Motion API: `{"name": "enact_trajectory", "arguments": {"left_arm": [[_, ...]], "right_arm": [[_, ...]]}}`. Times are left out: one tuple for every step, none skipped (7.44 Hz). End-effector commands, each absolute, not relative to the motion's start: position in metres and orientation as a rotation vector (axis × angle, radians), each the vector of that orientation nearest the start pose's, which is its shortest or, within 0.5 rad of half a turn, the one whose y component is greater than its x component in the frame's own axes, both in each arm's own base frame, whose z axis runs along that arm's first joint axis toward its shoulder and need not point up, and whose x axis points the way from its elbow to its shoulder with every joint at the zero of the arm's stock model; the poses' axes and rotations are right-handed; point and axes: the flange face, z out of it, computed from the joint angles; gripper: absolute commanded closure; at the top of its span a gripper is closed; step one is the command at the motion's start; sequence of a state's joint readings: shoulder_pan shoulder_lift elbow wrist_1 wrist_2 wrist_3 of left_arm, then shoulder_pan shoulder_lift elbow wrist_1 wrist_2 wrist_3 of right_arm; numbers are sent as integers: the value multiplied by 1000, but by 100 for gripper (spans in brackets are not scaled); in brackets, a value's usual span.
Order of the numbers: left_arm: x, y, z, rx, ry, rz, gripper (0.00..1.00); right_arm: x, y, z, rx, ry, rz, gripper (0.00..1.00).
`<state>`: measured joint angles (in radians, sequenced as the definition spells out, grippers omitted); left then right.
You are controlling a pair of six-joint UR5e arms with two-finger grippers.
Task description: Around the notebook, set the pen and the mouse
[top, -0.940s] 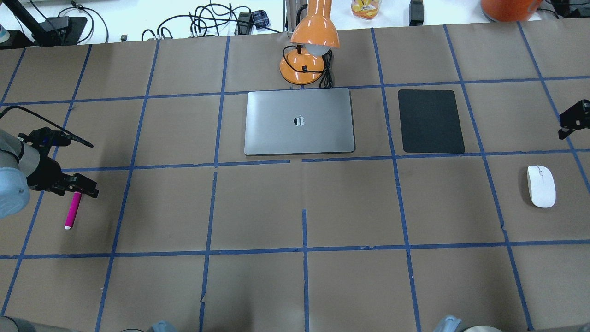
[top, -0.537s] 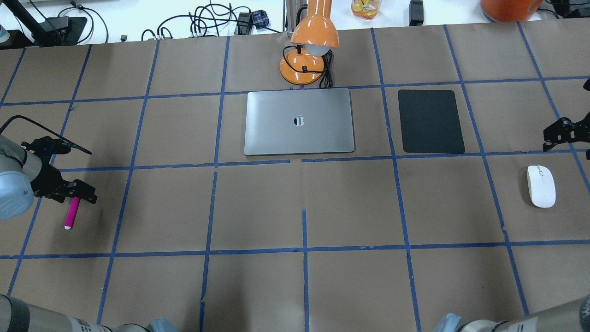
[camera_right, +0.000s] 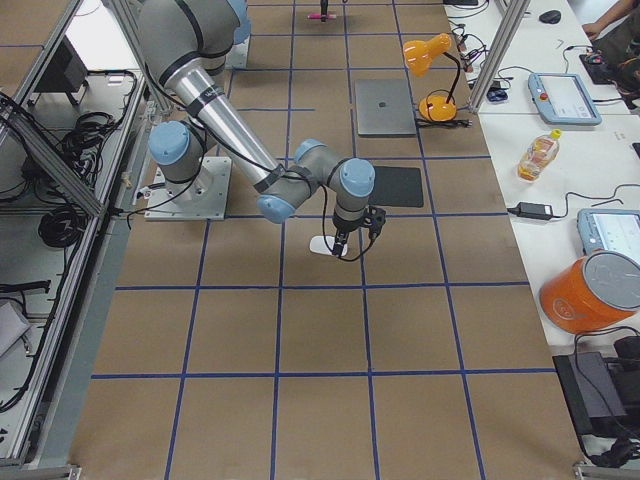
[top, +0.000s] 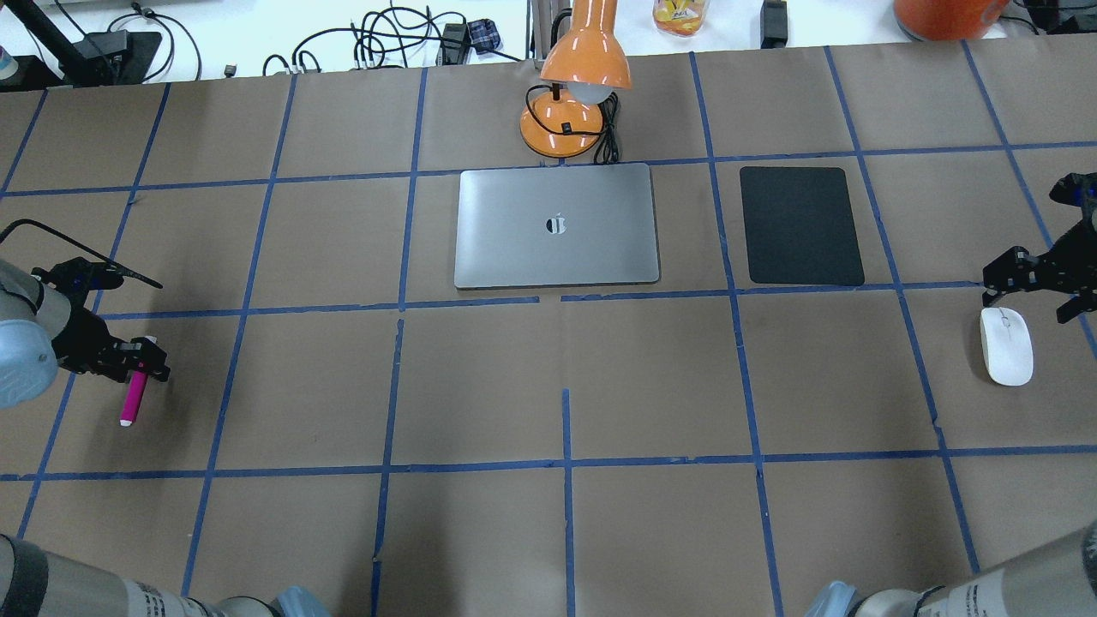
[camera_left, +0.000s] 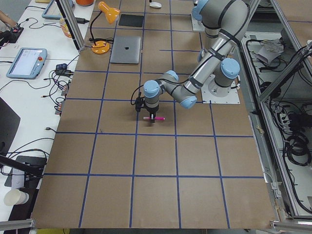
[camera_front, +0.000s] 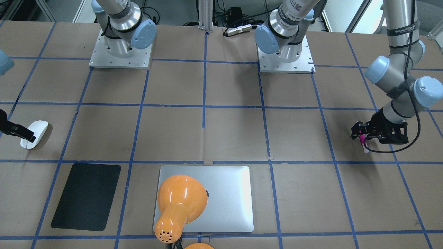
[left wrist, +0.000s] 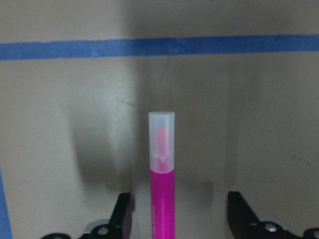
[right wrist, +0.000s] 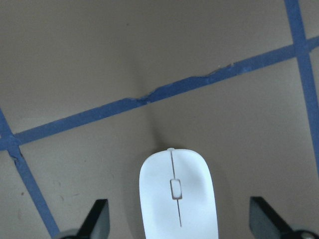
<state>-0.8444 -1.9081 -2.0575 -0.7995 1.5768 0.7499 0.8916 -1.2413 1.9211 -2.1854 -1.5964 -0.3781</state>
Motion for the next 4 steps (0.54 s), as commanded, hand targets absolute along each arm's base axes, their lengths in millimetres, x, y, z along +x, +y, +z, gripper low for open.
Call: {"name": "enact_trajectory", "arguments": {"left_arm": [[234, -463, 170, 8, 3171, 72, 100], [233, -462, 173, -4, 3170, 70, 100], [231, -461, 180, -55, 3165, 69, 100], [218, -455, 187, -213, 3195, 167, 100]], "right_arm": [[-232, -492, 195, 450, 3091, 177, 0], [-231, -491, 191, 438, 3097, 191, 0], [-233, -492, 183, 434, 3091, 208, 0], [-235, -494, 171, 421, 3086, 222, 0]]}}
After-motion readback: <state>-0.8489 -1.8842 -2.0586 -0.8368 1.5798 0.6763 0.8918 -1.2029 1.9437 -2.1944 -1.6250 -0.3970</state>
